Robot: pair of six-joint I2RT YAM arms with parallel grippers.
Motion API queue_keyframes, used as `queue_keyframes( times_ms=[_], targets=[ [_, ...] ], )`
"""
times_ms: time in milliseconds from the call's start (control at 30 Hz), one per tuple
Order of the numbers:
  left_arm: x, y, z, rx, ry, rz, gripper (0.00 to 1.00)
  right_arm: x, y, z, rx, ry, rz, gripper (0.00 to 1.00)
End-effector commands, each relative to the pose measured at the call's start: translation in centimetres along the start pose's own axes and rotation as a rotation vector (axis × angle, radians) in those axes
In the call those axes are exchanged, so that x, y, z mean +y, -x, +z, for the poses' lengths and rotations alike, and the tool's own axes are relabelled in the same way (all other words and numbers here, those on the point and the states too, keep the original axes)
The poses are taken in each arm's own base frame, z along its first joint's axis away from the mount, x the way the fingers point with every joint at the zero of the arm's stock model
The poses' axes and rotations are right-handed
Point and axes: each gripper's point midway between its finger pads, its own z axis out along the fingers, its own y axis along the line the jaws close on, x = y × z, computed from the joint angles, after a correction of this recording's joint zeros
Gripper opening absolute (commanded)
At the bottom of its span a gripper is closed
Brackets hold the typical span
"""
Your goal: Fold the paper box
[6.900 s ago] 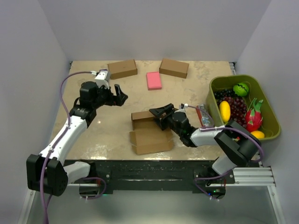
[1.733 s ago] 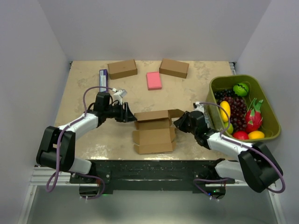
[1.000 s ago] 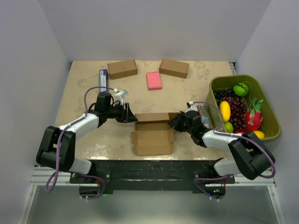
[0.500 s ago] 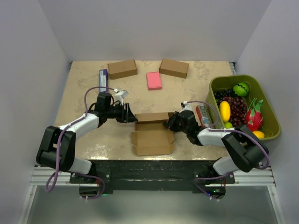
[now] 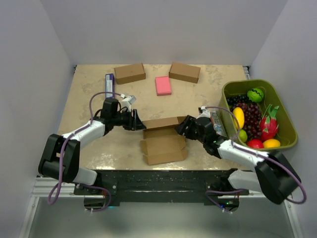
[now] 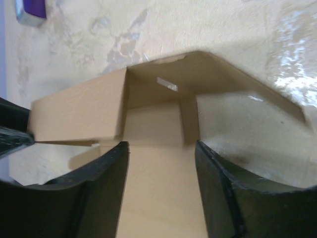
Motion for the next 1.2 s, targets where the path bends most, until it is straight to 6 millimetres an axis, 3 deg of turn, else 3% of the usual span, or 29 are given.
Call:
queue_keyframes(
  times_ms=[0,33,200,333,433,500,600,667,700,733,933,1033,1167],
  targets=[
    [0.8,-0.1,-0.1,0.009,0.06,0.016,0.47,-0.3,2.5,-3.6,-0.074,-0.075,-0.045,0.67],
    [0.8,-0.2,-0.1,0.011,0.058,0.017,0.47,-1.7,2.3,-4.3,-0.066,-0.134,-0.061,0.71],
    [0.6,-0.2,0.0,0.012,0.044,0.011,0.47,-1.7,4.9,-7.7,-0.162,-0.161,-0.104,0.83],
    [0.5,-0.1,-0.1,0.007,0.041,0.014,0.47,-3.0,6.2,-7.6,-0.174,-0.24,-0.163,0.87],
    [0.5,-0.1,-0.1,0.006,0.044,0.017,0.46,-2.2,5.8,-6.4,-0.119,-0.199,-0.205,0.77],
    [0.5,0.0,-0.1,0.005,0.045,0.018,0.46,-1.8,5.2,-5.8,-0.084,-0.182,-0.21,0.58],
    [0.5,0.0,-0.2,0.004,0.048,0.021,0.46,-1.0,3.2,-5.2,-0.004,-0.105,-0.207,0.39],
    [0.6,0.0,-0.1,0.006,0.048,0.02,0.46,0.6,2.9,-5.2,-0.005,-0.015,-0.187,0.35],
    [0.5,0.0,-0.1,0.005,0.048,0.021,0.46,0.8,1.7,-5.2,0.031,0.016,-0.185,0.32],
    [0.6,0.0,-0.1,0.006,0.048,0.02,0.46,1.3,1.4,-5.1,0.036,0.036,-0.175,0.3],
    [0.6,-0.1,0.0,0.009,0.046,0.016,0.46,-1.5,-1.5,-3.5,0.126,-0.052,-0.16,0.26],
    [0.7,-0.1,0.0,0.009,0.049,0.014,0.46,-2.2,-1.3,-3.6,0.121,-0.096,-0.165,0.27],
    [0.7,-0.2,0.0,0.013,0.047,0.013,0.46,-3.8,0.9,-4.5,0.024,-0.214,-0.154,0.34]
  ],
)
